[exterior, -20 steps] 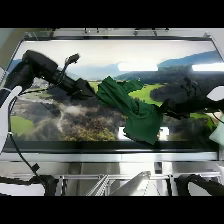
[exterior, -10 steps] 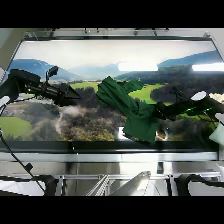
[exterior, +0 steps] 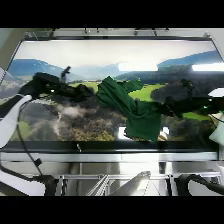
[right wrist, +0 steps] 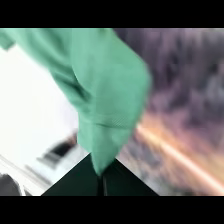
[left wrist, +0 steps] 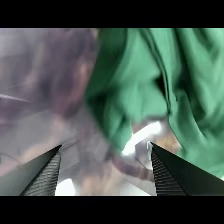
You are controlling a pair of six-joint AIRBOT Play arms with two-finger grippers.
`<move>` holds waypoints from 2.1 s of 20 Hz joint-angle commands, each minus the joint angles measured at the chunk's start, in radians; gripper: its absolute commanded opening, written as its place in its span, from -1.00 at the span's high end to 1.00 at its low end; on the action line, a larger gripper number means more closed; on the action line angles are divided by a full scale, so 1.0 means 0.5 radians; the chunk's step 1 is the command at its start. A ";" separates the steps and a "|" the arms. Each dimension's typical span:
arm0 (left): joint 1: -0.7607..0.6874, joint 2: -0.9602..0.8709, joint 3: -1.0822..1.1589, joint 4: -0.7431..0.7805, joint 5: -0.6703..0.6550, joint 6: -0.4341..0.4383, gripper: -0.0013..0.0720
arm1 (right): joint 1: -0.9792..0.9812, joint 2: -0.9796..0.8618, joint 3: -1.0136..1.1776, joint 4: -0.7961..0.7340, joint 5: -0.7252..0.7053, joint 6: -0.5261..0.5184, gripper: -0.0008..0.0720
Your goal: Fold the shirts.
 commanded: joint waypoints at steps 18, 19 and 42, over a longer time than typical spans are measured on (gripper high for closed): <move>-0.135 1.151 1.359 0.203 0.991 -0.146 0.91 | -1.179 1.379 0.592 1.945 0.099 -0.520 0.91; -0.120 1.289 1.273 0.354 0.974 -0.140 0.91 | -1.149 1.386 0.591 1.957 0.102 -0.517 0.91; 0.293 0.484 -0.077 0.346 0.578 0.017 -1.00 | -0.460 0.304 -0.624 0.937 -0.961 -0.759 0.92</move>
